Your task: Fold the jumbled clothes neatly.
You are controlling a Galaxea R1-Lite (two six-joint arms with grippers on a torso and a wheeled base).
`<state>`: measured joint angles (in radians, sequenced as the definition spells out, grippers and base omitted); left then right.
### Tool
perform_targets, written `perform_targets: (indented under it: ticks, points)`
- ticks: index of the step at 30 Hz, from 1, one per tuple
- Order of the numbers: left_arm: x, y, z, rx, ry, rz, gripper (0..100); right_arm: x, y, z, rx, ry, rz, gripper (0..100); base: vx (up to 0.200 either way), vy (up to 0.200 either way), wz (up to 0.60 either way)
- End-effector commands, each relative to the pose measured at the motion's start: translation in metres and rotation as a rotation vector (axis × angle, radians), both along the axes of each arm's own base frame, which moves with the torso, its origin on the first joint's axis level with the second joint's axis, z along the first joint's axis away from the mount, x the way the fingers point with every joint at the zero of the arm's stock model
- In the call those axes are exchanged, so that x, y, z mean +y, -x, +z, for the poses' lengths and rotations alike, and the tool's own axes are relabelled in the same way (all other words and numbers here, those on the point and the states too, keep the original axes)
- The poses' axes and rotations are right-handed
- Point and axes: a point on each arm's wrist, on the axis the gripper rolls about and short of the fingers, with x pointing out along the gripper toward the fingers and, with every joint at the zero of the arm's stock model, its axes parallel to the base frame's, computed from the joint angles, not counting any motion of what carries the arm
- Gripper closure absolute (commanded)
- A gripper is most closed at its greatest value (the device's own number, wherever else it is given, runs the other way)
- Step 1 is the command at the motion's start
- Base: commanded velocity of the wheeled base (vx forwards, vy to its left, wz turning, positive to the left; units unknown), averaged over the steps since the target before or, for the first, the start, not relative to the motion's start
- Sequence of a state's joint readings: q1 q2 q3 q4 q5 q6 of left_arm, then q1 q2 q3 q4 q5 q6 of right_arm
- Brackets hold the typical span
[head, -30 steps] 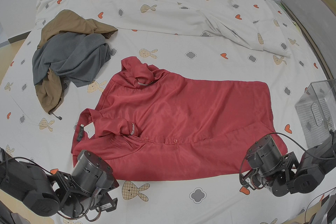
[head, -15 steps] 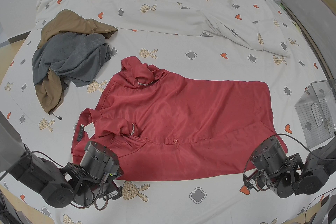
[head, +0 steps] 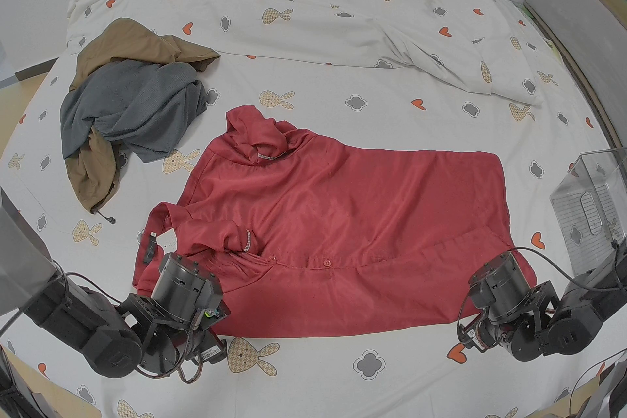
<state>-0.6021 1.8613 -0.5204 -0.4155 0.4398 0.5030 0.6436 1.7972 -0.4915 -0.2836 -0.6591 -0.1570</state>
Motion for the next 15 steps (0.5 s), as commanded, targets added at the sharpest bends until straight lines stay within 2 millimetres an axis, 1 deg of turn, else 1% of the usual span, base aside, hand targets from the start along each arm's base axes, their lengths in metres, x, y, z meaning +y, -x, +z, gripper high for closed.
perform_targets:
  ticks: [1,2,5,10,15]
  points:
    - [-0.001,-0.003,0.001,-0.008,0.005,0.003,0,-0.001,-0.008,0.000,-0.007,-0.007,-0.021,0,0.000,0.000,0.00]
    - [-0.001,-0.007,0.002,-0.012,0.008,0.010,0,-0.002,-0.013,0.001,-0.025,-0.017,-0.034,0,0.000,0.000,0.00]
    - [-0.002,-0.008,0.000,-0.008,0.005,0.012,0,-0.002,-0.018,-0.002,-0.028,-0.018,-0.047,0,0.000,0.000,0.00]
    - [-0.001,-0.009,-0.001,-0.004,0.002,0.016,0,-0.003,-0.023,-0.007,-0.027,-0.017,-0.058,0,0.000,0.000,0.00]
    - [0.001,-0.009,-0.002,-0.002,0.001,0.024,0,-0.003,-0.024,-0.006,-0.034,-0.022,-0.061,0,0.000,0.000,0.00]
